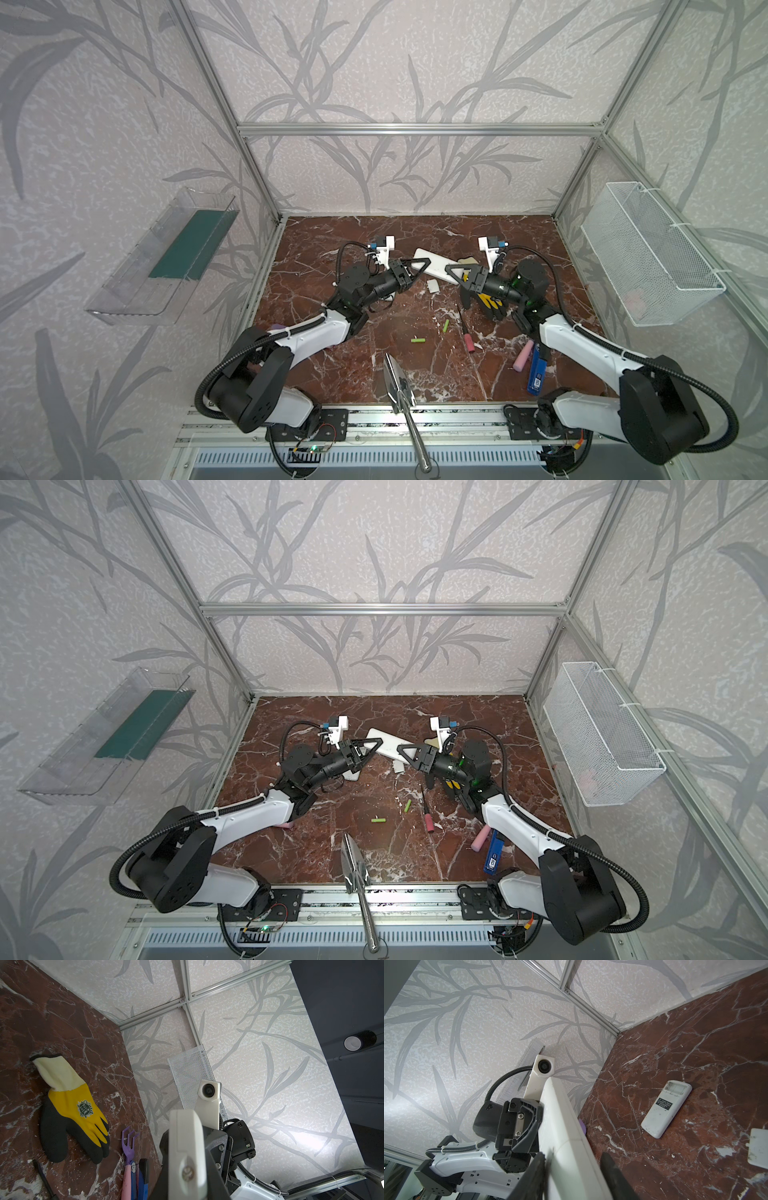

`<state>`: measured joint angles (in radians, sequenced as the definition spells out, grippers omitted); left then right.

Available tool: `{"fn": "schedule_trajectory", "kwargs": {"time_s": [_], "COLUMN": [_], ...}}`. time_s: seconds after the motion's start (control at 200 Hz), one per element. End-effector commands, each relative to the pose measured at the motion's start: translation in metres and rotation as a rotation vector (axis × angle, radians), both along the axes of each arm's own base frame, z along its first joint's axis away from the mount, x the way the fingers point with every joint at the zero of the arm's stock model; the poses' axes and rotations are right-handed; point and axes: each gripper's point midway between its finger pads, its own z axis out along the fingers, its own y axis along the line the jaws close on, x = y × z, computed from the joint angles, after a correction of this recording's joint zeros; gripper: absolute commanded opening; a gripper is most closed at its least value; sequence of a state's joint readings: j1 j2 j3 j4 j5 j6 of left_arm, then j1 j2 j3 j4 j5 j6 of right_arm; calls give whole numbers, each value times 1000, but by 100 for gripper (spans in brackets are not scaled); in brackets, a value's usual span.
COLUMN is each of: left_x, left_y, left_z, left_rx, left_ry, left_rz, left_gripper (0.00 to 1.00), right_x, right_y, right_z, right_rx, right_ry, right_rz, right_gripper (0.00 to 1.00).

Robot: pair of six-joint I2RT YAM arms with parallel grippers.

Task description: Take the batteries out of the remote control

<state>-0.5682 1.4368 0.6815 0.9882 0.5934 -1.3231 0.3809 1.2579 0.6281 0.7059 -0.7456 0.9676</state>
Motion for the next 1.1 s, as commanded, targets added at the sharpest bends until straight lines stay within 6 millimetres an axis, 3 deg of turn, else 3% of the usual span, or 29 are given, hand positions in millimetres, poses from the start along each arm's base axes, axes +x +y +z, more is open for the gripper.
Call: {"fn": "schedule_trajectory", "kwargs": {"time_s": [0.0, 0.21, 0.57, 0.97, 1.095], "left_x": [-10, -9, -5, -4, -3], "left_y": [-5, -1, 17, 21, 22], "left_z": [30, 36, 48, 56, 56], "left_rx": [-71, -78, -65, -74, -73], "left_ry": [-78, -92, -120, -138, -138], "left_rz": [-54, -45, 7, 13, 15], "left_gripper": [0, 0, 0, 0, 0], "right_x": [1, -1, -4, -8, -8], "right_y": [6, 4, -12, -10, -11], "right_z": [12, 1, -7, -20, -23], "right_rx": [3, -10, -20, -58, -66], "right_ry": [-34, -11, 13, 42, 51], "right_rz": [32, 21, 4, 51, 56], "right_gripper": [41, 32, 33, 37, 33]}}
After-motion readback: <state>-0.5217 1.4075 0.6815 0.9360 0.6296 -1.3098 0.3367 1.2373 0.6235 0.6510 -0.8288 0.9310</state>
